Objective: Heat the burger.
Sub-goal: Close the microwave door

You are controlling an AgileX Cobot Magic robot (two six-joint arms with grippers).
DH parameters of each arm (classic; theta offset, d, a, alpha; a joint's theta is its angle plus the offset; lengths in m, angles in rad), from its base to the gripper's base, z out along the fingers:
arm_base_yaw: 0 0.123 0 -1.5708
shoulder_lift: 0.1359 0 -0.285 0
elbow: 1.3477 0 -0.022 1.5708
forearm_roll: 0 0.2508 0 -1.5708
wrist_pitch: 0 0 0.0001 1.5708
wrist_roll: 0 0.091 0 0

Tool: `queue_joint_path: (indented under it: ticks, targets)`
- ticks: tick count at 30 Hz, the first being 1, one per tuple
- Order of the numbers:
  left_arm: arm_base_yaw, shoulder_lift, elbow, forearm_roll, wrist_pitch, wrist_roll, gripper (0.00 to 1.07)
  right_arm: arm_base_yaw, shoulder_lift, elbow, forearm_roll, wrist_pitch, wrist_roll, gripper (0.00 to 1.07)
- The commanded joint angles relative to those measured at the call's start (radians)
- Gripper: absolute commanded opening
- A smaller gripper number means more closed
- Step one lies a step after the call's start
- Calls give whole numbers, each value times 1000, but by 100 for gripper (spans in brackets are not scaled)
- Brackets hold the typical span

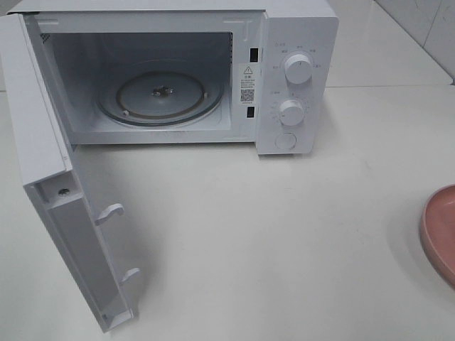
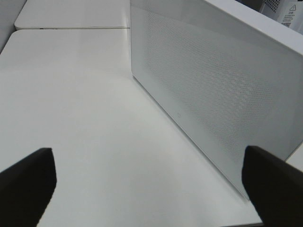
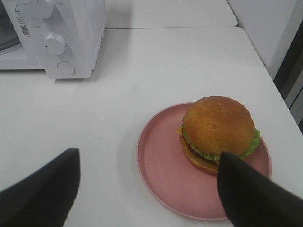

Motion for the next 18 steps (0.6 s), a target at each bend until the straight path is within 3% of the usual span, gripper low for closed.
queue_joint_path:
  ticks: [1,18]
  targets:
    - [1,-5,4,-4,-3,-1,100,-8,-27,2,-1,-8,-8,76]
    - [1,-5,4,-4,-3,-1,100,-8,-27,2,-1,-8,-8,76]
